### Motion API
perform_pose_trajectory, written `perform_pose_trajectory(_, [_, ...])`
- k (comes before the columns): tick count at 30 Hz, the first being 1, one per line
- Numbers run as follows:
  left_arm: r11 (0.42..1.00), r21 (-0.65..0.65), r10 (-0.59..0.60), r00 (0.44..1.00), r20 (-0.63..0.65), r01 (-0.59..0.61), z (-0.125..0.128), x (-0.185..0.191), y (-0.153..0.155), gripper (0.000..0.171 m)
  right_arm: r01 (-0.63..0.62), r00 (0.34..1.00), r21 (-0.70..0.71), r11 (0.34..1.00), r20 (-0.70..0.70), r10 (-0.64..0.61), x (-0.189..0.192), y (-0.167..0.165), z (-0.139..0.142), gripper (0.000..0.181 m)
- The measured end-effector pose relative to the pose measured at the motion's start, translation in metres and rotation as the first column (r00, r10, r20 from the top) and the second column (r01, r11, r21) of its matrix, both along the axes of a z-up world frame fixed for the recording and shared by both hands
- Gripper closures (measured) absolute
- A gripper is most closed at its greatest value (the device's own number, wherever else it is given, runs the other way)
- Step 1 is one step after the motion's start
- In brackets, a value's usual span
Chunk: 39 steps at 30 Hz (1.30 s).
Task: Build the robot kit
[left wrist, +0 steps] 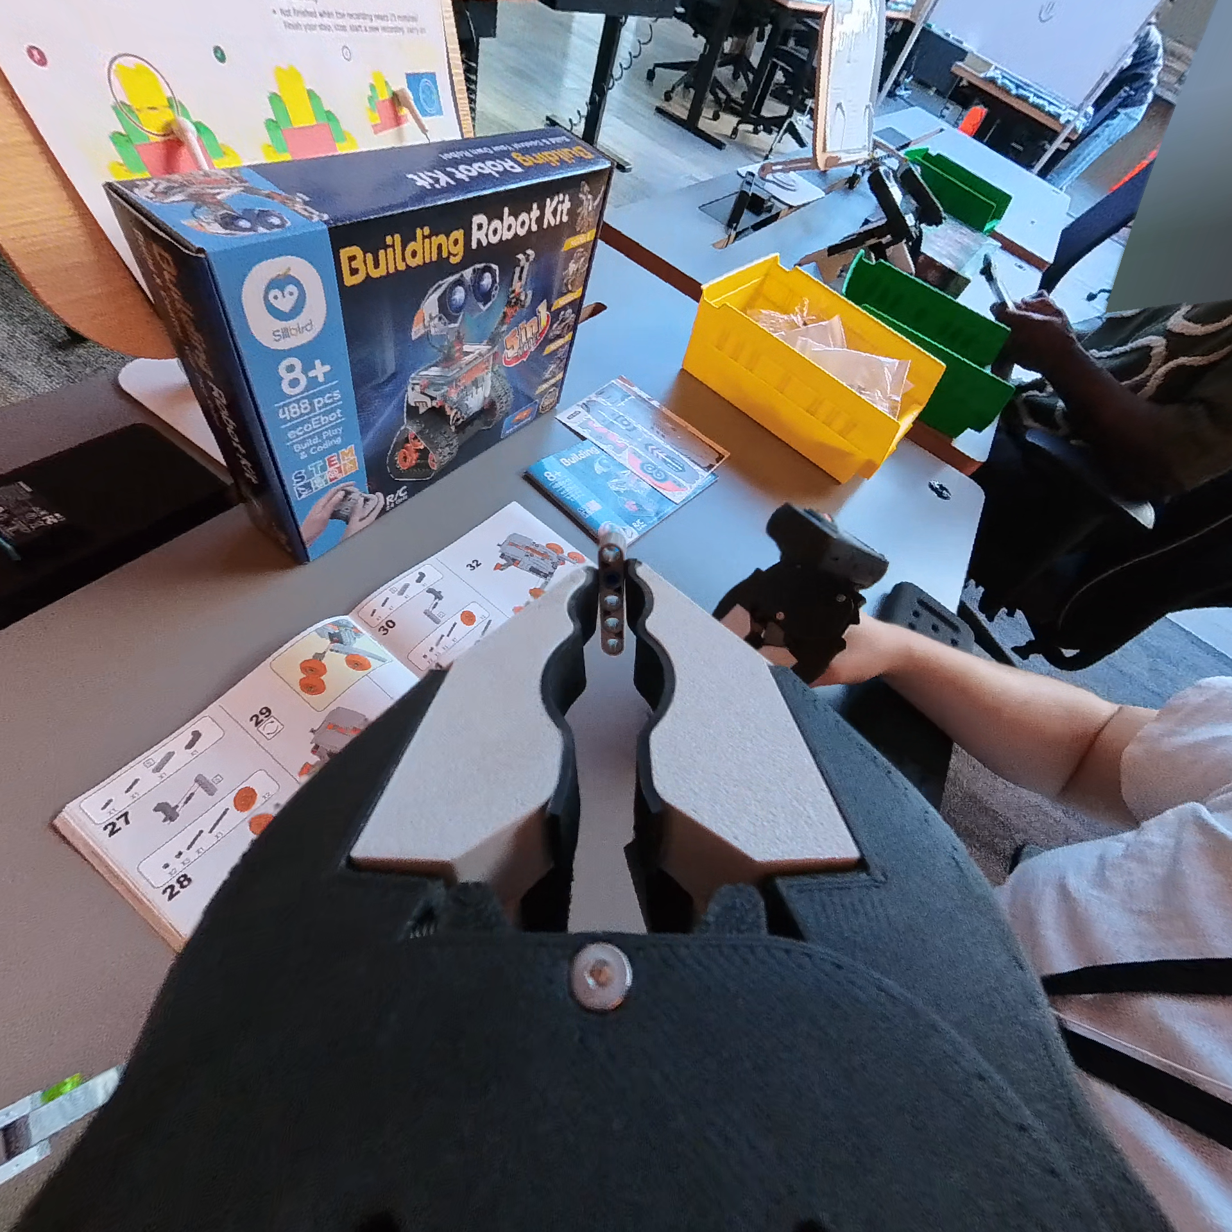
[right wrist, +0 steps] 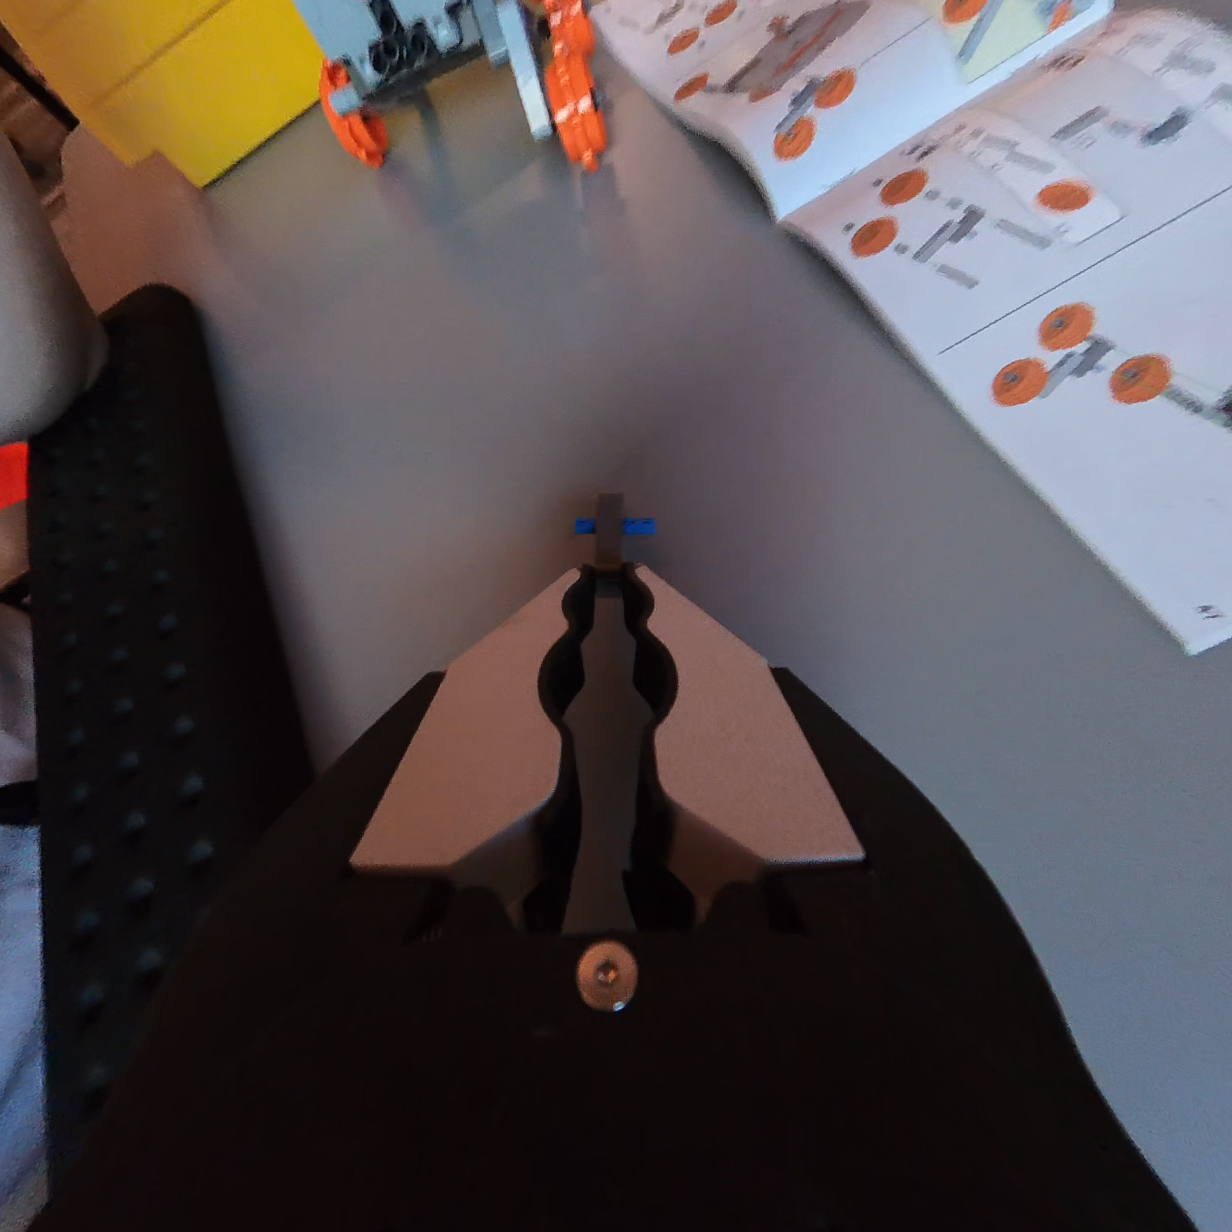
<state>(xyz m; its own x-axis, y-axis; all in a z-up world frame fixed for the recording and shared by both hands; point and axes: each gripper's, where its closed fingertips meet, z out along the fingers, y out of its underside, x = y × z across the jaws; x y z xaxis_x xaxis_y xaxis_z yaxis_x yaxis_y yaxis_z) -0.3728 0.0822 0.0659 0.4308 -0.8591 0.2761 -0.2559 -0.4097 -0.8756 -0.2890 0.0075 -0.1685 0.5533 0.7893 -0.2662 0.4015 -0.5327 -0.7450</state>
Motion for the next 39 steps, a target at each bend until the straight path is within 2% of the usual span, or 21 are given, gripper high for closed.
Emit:
perform_pose_trajectory(5, [0.998,-0.037,-0.047,0.994,-0.094,0.043,-0.022,0.011,-0.002,0.166,0.065,0.996,0.131,0.989,-0.065,-0.057,0.007,0.017,0.021,0.173])
perform_pose_trajectory(9, [0.996,-0.081,-0.056,0.981,-0.185,0.041,-0.047,0.016,0.004,0.166,0.130,0.984,0.163,0.978,-0.145,-0.107,0.014,0.026,0.032,0.173])
perform_pose_trajectory(12, [0.991,-0.118,-0.086,0.964,-0.252,0.057,-0.066,0.017,0.005,0.166,0.126,0.975,0.119,0.985,-0.196,-0.101,0.013,0.025,0.035,0.173])
perform_pose_trajectory(17, [0.980,-0.178,-0.149,0.934,-0.324,0.094,-0.092,0.026,0.003,0.166,0.088,0.942,-0.059,0.994,-0.320,-0.102,0.009,0.017,0.036,0.173])
perform_pose_trajectory(19, [0.961,-0.231,-0.234,0.893,-0.383,0.153,-0.111,0.030,-0.010,0.166,0.063,0.922,-0.167,0.984,-0.369,-0.121,0.010,0.014,0.035,0.173])
perform_pose_trajectory(21, [0.934,-0.287,-0.332,0.818,-0.471,0.214,-0.137,0.032,-0.023,0.166,0.034,0.907,-0.251,0.967,-0.398,-0.136,0.014,0.012,0.035,0.173])
perform_pose_trajectory(24, [0.866,-0.418,-0.481,0.679,-0.554,0.273,-0.179,0.034,-0.044,0.166,-0.024,0.885,-0.303,0.953,-0.449,-0.121,0.022,0.008,0.042,0.173])
perform_pose_trajectory(26, [0.810,-0.493,-0.573,0.610,-0.547,0.318,-0.198,0.039,-0.057,0.166,-0.046,0.868,-0.286,0.957,-0.485,-0.103,0.027,0.006,0.049,0.173])
perform_pose_trajectory(29, [0.724,-0.591,-0.667,0.582,-0.466,0.356,-0.209,0.050,-0.075,0.166,-0.025,0.911,-0.123,0.992,-0.410,-0.028,0.035,0.008,0.048,0.174])
perform_pose_trajectory(31, [0.696,-0.606,-0.686,0.606,-0.403,0.385,-0.204,0.058,-0.079,0.166,-0.078,0.940,0.127,0.989,-0.320,0.116,0.032,0.004,0.057,0.174])
perform_pose_trajectory(32, [0.676,-0.616,-0.697,0.622,-0.357,0.404,-0.197,0.061,-0.082,0.166,-0.126,0.949,0.277,0.952,-0.246,0.197,0.029,0.000,0.062,0.174])
perform_pose_trajectory(33, [0.657,-0.625,-0.704,0.641,-0.307,0.422,-0.189,0.063,-0.085,0.166,-0.173,0.954,0.429,0.886,-0.150,0.259,0.028,-0.003,0.066,0.173])
perform_pose_trajectory(35, [0.630,-0.627,-0.710,0.667,-0.225,0.459,-0.174,0.064,-0.089,0.166,-0.257,0.941,0.642,0.722,-0.003,0.338,0.024,-0.010,0.071,0.173])
perform_pose_trajectory(36, [0.619,-0.630,-0.715,0.669,-0.206,0.468,-0.171,0.061,-0.091,0.166,-0.291,0.931,0.686,0.667,0.043,0.362,0.023,-0.013,0.070,0.173])
perform_pose_trajectory(39, [0.595,-0.653,-0.730,0.656,-0.194,0.469,-0.174,0.055,-0.094,0.166,-0.386,0.899,0.704,0.596,0.141,0.415,0.015,-0.021,0.060,0.173])
